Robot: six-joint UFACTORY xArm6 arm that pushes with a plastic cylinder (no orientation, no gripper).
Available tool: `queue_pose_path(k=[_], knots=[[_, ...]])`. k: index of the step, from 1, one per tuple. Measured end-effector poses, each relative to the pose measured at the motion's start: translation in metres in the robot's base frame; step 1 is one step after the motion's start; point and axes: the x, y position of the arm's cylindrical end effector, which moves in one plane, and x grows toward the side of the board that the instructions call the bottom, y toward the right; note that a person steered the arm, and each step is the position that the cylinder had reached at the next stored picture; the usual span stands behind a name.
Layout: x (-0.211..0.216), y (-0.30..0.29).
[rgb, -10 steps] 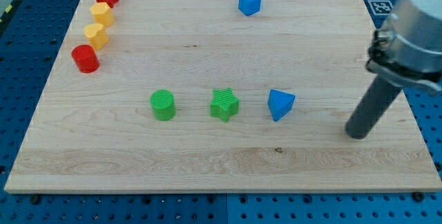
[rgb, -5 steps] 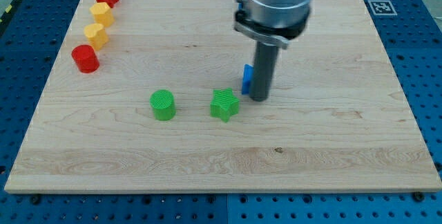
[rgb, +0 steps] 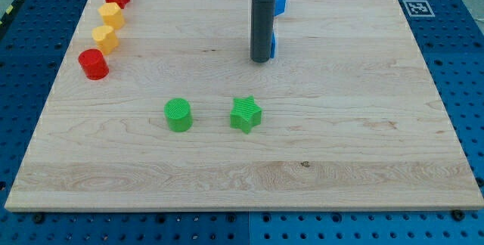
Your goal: Push the blue triangle below the blue cube
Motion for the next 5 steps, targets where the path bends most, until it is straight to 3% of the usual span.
queue_pose_path(k=[3,5], knots=[[-0.073,0.0],[-0.016,-0.008]])
